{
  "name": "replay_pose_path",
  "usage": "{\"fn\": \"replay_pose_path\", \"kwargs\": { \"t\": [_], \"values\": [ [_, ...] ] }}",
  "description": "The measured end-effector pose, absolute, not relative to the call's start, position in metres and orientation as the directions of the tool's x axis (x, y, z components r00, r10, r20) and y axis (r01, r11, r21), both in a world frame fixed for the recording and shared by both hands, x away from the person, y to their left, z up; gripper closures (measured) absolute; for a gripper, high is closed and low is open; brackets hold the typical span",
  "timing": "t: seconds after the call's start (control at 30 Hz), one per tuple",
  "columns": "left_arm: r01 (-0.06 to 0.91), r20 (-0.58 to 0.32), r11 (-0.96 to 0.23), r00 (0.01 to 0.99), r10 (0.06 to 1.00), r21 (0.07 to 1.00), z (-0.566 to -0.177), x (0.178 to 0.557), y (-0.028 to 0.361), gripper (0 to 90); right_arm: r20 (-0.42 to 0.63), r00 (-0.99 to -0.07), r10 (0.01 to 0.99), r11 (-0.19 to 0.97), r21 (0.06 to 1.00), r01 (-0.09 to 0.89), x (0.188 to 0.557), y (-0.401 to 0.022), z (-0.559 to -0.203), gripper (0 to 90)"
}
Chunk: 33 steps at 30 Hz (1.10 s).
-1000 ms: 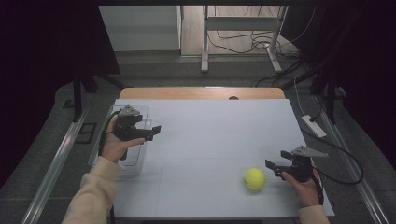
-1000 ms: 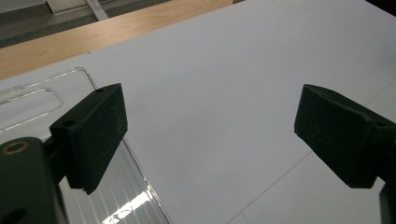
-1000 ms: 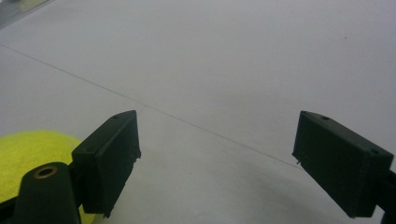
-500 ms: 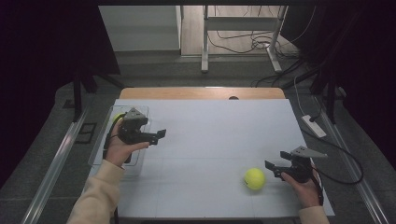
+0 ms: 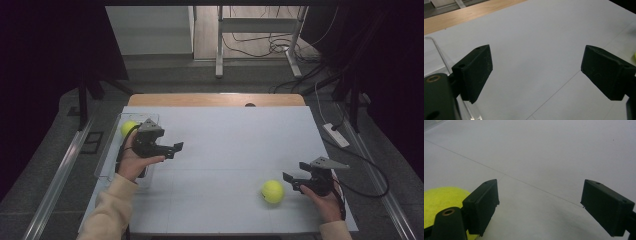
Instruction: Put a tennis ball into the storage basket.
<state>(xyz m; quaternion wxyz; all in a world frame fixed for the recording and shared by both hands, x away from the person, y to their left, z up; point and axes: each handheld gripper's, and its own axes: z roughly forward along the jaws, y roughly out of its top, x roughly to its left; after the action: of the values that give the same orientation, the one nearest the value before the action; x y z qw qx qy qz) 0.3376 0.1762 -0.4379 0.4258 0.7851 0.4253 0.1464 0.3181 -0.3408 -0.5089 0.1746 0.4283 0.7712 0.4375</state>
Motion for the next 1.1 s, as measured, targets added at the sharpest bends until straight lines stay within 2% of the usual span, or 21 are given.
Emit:
{"fn": "replay_pose_path", "kwargs": {
  "t": [1.1],
  "values": [
    [0.521, -0.13, -0.348, 0.678, 0.723, 0.78, -0.446, 0.336, 0.137, 11.4, 0.101, -0.57, 0.815, 0.255, 0.822, 0.509, 0.319, -0.341, -0.509, 14.8]
  ]
}}
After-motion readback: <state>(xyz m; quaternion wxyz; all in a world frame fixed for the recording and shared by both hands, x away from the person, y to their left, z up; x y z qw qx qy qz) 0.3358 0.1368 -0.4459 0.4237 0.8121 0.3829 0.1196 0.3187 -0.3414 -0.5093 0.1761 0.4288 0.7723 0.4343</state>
